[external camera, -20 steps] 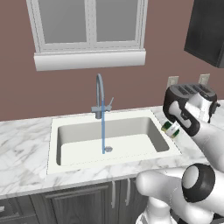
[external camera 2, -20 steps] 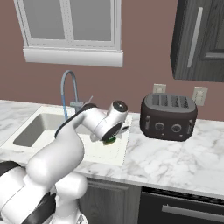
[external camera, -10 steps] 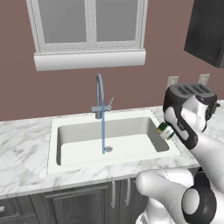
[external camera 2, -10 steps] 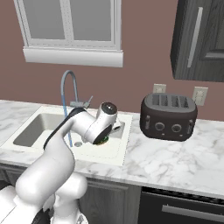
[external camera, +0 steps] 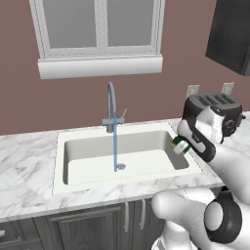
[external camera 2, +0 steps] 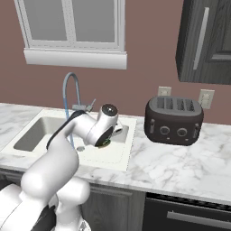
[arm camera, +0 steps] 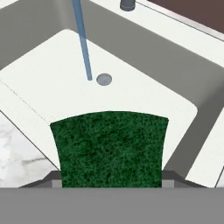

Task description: Soak the sponge with water for a few seconds and then drop it inside the sink.

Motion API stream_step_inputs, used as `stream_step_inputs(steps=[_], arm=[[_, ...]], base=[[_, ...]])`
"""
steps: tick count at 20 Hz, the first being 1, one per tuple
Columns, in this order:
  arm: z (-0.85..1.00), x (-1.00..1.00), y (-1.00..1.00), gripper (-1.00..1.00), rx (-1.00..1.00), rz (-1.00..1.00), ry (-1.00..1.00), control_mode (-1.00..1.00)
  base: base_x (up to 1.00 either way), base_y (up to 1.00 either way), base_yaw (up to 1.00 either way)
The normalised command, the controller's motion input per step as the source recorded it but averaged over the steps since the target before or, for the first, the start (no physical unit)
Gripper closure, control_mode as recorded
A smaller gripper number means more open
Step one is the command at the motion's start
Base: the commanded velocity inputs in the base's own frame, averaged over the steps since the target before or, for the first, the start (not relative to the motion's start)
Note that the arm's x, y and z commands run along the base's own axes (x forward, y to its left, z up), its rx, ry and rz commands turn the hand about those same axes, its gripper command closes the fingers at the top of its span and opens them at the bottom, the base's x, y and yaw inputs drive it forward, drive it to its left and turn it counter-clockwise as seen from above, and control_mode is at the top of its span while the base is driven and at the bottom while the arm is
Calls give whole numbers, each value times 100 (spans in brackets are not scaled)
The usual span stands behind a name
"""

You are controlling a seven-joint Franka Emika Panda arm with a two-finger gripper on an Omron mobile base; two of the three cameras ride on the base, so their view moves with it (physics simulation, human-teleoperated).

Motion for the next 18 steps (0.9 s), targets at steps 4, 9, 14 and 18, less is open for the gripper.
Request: stream_step_inputs(steps=[4, 9, 14, 18], arm=[[1, 34, 0, 100, 0, 0, 0, -100], [0, 22, 10, 100, 0, 0, 0, -100], [0, 10, 21, 100, 0, 0, 0, -100], [0, 22, 40, 100, 0, 0, -1, -100]], base=[[0, 0, 0], [0, 0, 0], [0, 0, 0], [0, 0, 0]])
